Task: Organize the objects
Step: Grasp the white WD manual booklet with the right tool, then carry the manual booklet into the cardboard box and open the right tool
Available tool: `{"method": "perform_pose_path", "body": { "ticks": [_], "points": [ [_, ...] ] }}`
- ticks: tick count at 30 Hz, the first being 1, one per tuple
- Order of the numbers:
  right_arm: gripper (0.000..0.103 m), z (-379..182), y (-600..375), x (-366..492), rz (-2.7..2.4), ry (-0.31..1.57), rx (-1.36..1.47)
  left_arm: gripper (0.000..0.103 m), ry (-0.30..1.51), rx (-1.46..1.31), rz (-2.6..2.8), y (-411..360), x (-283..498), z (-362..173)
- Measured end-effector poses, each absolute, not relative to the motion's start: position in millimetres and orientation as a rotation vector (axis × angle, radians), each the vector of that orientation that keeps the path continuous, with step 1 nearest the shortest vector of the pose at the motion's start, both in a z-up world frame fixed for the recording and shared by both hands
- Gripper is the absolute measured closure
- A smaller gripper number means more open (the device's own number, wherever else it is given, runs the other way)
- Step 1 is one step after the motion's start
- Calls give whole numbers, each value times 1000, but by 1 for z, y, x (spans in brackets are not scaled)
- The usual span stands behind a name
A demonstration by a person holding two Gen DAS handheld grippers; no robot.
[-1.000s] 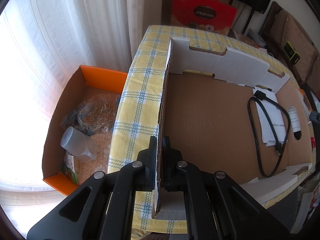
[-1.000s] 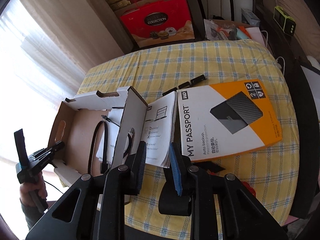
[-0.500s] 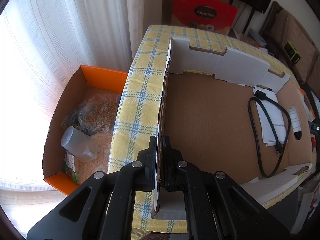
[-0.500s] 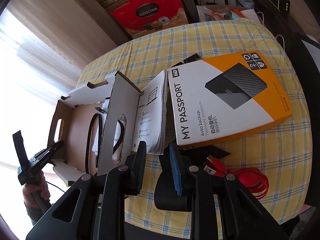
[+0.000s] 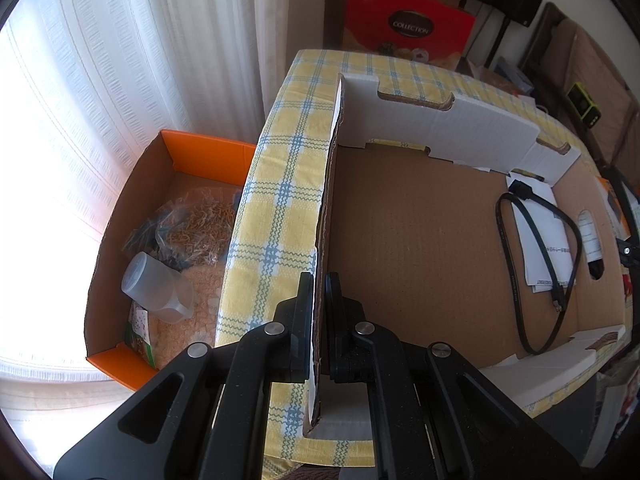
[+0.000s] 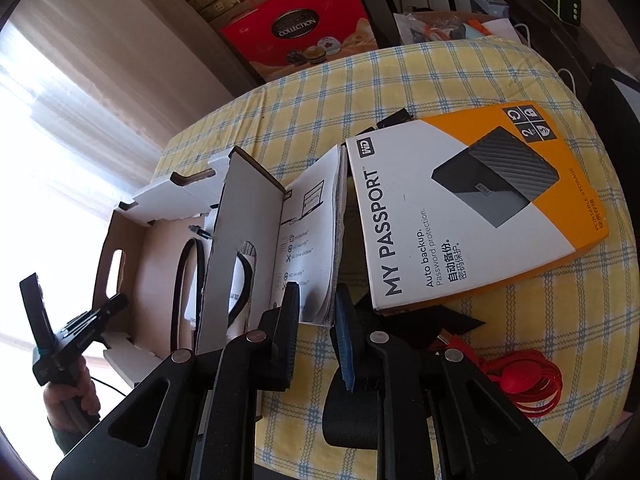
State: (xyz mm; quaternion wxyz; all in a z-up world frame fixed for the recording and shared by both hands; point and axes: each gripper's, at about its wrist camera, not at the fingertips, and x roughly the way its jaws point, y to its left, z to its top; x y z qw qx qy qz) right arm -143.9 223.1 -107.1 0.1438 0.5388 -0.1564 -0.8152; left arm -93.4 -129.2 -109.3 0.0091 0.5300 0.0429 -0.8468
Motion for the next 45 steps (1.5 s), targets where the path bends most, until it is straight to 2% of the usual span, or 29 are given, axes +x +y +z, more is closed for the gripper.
{"method": "perform_pose_path", "body": {
  "ticks": [8, 9, 10, 16, 23, 30, 34, 45],
  "points": [
    [83, -111, 218, -152, -2279, -522, 1548, 98, 137, 1655, -2645, -130, -93, -109],
    [85, -115, 217, -154, -2279, -521, 1558, 98, 139, 1655, -2645, -130, -93, -110],
    [93, -119, 217, -156, -2284, -524, 1568, 98, 141, 1656, -2645, -131, -93, -110],
    [100, -114, 217, -154, -2300, -568, 1515, 98, 133, 1656, -2647, -131, -94, -110],
    [101, -92, 228, -145, -2345, -606, 1448, 98, 135, 1656, -2647, -131, -94, -110],
    [101, -45, 229, -138, -2354, -662, 1324, 98, 125, 1652, -2643, -128, -94, -109],
    [101, -20, 209, -137, -2312, -634, 1271, 98, 142, 1651, -2642, -128, -94, -108],
    [101, -42, 124, -148, -2162, -554, 1359, 98, 155, 1645, -2649, -128, -94, -106]
  ]
}}
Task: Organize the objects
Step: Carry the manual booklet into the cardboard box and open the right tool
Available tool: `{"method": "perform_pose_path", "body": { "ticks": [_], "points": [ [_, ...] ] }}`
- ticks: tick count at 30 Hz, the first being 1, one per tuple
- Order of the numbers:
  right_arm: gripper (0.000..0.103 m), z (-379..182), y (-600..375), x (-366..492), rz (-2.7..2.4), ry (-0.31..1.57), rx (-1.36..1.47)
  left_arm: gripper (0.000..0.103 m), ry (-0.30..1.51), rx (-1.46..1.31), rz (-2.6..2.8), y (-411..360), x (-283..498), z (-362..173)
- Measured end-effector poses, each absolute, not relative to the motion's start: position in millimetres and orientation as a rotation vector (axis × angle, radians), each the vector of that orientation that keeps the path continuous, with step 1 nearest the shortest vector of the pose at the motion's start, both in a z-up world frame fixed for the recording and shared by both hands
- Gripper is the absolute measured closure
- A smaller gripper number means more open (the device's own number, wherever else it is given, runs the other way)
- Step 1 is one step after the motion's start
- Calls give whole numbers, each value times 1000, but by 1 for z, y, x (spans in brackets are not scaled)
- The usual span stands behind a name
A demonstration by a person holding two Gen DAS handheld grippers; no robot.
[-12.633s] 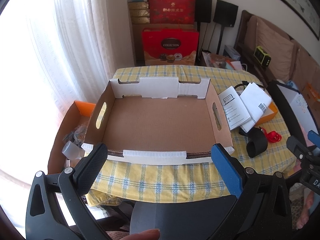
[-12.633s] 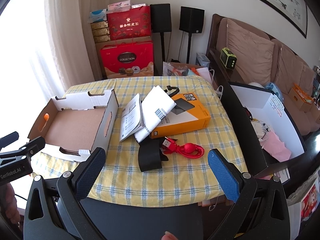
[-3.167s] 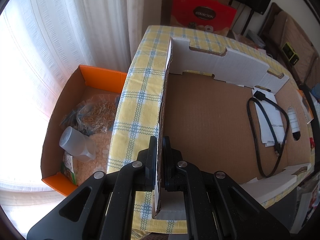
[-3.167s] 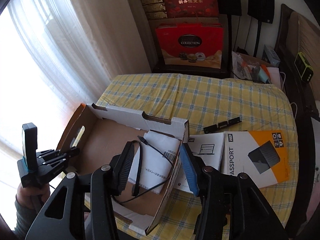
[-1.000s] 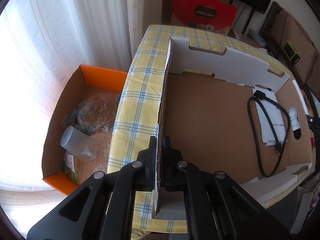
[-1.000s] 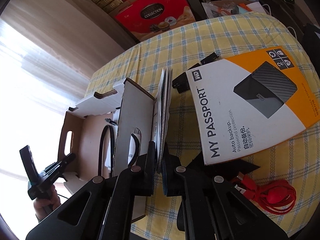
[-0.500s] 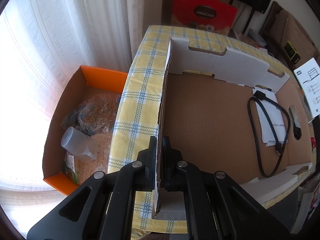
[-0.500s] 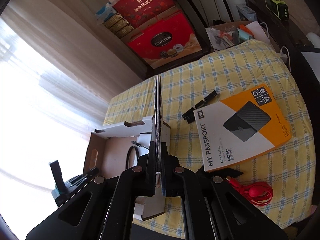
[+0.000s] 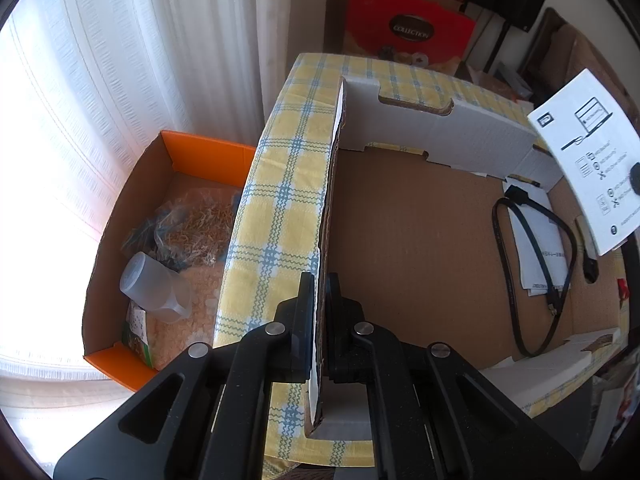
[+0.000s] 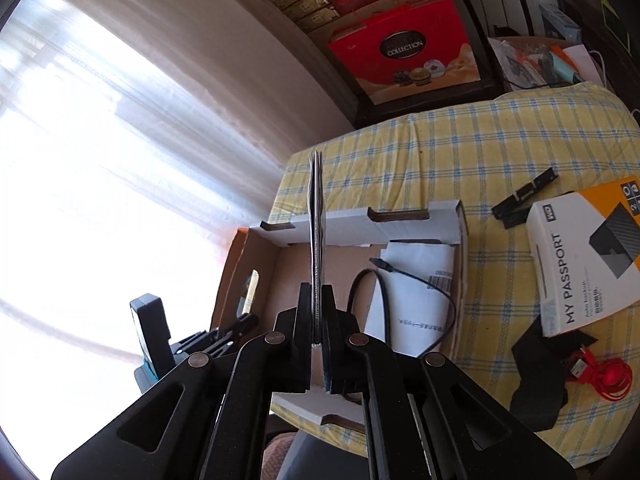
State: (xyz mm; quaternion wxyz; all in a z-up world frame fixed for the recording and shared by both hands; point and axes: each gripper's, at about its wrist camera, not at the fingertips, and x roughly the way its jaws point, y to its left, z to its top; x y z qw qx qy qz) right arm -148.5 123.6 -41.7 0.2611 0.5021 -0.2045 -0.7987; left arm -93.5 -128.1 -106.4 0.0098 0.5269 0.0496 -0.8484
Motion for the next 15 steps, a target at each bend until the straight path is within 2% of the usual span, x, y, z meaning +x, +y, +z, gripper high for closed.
{"method": "perform_pose_path", "body": {
  "ticks": [7, 15],
  "points": [
    [101, -75, 62, -156, -2071, -501, 1448, 99, 179, 1650, -2655, -129, -93, -106],
    [101, -106, 35, -159, -2034, -531, 1527, 99, 187, 1654, -2658, -130, -93, -107]
  ]
}}
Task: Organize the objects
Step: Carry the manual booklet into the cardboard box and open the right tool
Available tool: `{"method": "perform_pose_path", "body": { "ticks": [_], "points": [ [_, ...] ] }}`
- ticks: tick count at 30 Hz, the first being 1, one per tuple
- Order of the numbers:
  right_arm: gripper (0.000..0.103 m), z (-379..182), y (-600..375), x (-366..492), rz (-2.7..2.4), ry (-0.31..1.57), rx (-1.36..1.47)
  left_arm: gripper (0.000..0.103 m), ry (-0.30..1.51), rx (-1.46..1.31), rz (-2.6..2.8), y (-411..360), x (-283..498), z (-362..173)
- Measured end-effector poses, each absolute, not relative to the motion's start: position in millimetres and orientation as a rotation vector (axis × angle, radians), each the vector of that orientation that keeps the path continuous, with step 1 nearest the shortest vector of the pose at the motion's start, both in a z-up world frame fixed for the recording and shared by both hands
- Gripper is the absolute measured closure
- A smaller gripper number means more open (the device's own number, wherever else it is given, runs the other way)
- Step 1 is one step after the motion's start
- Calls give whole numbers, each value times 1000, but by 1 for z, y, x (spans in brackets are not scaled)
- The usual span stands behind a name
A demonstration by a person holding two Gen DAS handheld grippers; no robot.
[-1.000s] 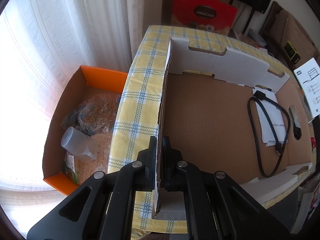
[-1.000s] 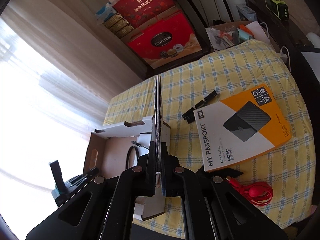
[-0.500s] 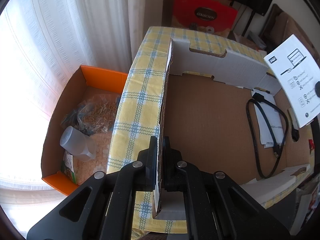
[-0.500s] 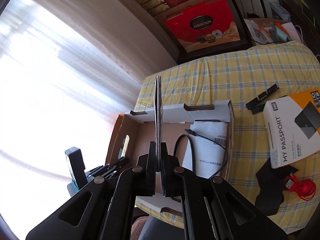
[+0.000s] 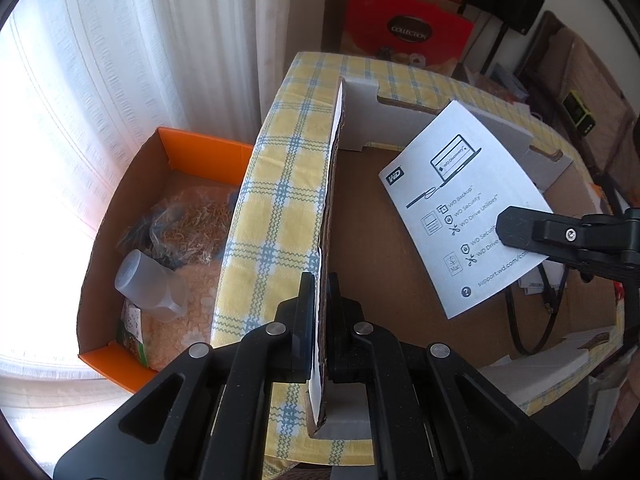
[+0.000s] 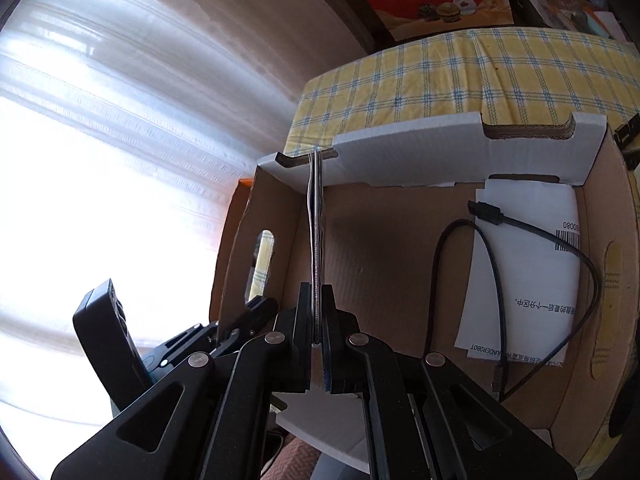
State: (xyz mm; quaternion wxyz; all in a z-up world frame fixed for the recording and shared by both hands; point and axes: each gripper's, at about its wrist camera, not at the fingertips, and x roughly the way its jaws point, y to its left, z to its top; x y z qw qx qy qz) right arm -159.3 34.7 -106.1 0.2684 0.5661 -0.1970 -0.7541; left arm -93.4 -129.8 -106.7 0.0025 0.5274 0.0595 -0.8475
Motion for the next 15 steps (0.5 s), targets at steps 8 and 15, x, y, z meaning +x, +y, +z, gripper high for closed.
{"method": "perform_pose_path", "body": {
  "ticks": [8, 15],
  "points": [
    [99, -123, 22, -158, -2016, -449, 1597, 99, 189, 1658, -2660, -129, -94, -107],
    [92, -127, 7, -153, -1952, -324, 1652, 99, 196, 1657, -2663, -129, -94, -107]
  ]
}}
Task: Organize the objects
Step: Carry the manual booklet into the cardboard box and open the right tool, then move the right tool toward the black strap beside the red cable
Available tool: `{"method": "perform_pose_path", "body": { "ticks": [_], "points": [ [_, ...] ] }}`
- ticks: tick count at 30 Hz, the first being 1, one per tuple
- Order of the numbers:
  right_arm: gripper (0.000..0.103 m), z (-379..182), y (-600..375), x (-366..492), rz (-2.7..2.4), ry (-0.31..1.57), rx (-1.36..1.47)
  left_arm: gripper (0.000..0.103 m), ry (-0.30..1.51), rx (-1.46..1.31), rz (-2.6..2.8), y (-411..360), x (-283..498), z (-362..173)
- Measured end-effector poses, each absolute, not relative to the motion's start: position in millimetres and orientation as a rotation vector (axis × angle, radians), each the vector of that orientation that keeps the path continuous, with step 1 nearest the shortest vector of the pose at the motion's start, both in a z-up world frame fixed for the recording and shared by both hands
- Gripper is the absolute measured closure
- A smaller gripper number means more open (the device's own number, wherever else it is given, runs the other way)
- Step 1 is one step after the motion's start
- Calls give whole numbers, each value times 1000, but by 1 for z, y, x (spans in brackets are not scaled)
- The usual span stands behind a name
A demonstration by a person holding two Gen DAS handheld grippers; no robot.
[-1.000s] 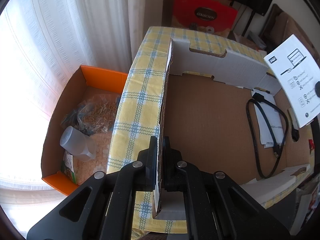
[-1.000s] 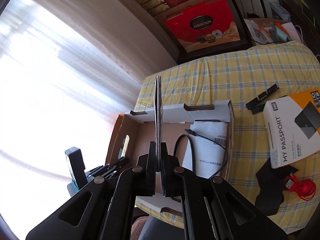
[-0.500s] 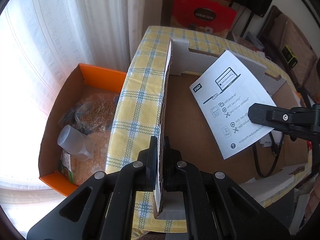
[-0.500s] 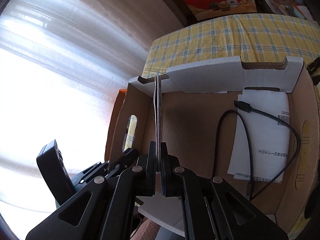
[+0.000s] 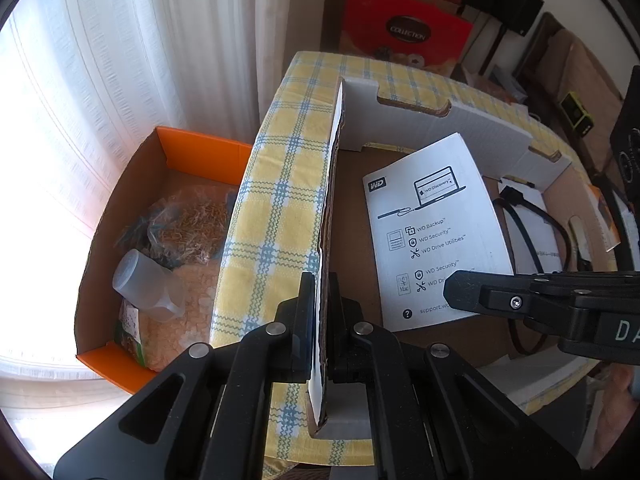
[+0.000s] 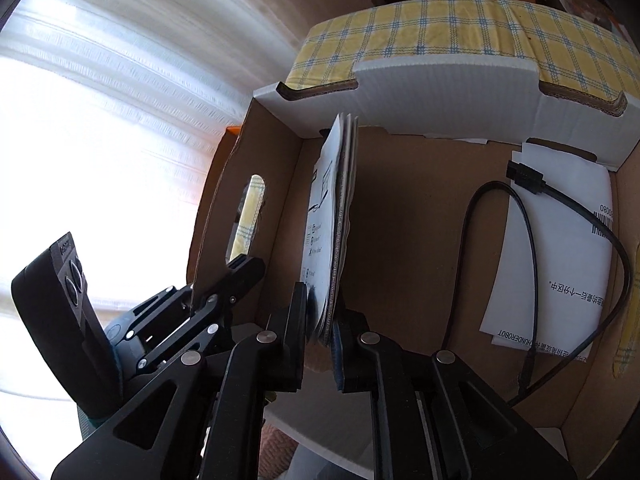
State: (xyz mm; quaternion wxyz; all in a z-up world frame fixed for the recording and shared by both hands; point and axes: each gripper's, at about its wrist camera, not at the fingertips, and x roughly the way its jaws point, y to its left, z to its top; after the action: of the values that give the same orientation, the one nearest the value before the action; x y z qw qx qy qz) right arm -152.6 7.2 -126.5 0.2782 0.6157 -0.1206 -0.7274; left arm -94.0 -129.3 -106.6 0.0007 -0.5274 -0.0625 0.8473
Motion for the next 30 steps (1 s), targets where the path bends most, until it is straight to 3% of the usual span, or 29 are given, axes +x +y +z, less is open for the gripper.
{"method": "perform_pose_path", "body": {
  "ticks": [4, 12, 22, 26, 30],
  "points": [
    [81, -118, 10, -148, -1995, -287, 1617, 99, -191, -1657, 2661, -129, -94, -106],
    [87, -115, 3, -146, -2038, -168, 1591, 99, -192, -1655, 2661, -129, -94, -106],
    [86, -111, 1, -139, -2079, -118, 1585, 99, -188, -1656, 2660, -126, -93, -105],
    [73, -91, 21, -135, -2123, -121, 1534, 99, -190, -1656, 2659, -126, -93, -105],
    [68, -68, 47, -132, -2182, -116, 1471, 99, -189, -1656, 2659, -127, -93, -106]
  ]
}}
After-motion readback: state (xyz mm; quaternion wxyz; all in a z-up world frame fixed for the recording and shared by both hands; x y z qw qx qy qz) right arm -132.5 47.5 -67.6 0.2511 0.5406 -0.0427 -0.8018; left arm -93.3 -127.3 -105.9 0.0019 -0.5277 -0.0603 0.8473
